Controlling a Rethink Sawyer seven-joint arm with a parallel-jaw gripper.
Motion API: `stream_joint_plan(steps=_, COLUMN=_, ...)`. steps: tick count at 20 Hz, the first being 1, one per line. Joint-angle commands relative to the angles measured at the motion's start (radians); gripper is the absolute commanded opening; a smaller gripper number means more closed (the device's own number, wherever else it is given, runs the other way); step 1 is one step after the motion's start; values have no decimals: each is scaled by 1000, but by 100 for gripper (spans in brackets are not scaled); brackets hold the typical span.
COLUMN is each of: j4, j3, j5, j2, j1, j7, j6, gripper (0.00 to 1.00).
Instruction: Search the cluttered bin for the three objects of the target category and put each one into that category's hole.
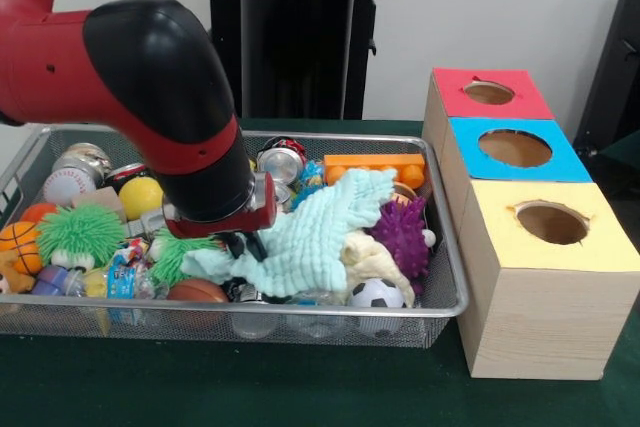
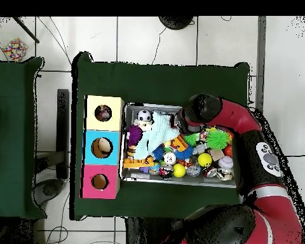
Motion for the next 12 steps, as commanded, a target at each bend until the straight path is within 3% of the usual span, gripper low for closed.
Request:
stream_joint_plan(steps=1, j4=-81, j3=62, j5=-158, j2=-76, j1=-18, j7=-418, j6=129, gripper=0)
stream_joint_plan(steps=8, j4=-140, j3=51, j5=-250, j2=-121, j1=-1, j7=-444, j6=202, gripper=0)
stream_joint_plan(steps=12, j4=-222, j3=4, j5=-341, j2=-112, j1=43, j7=-437, j6=270, gripper=0)
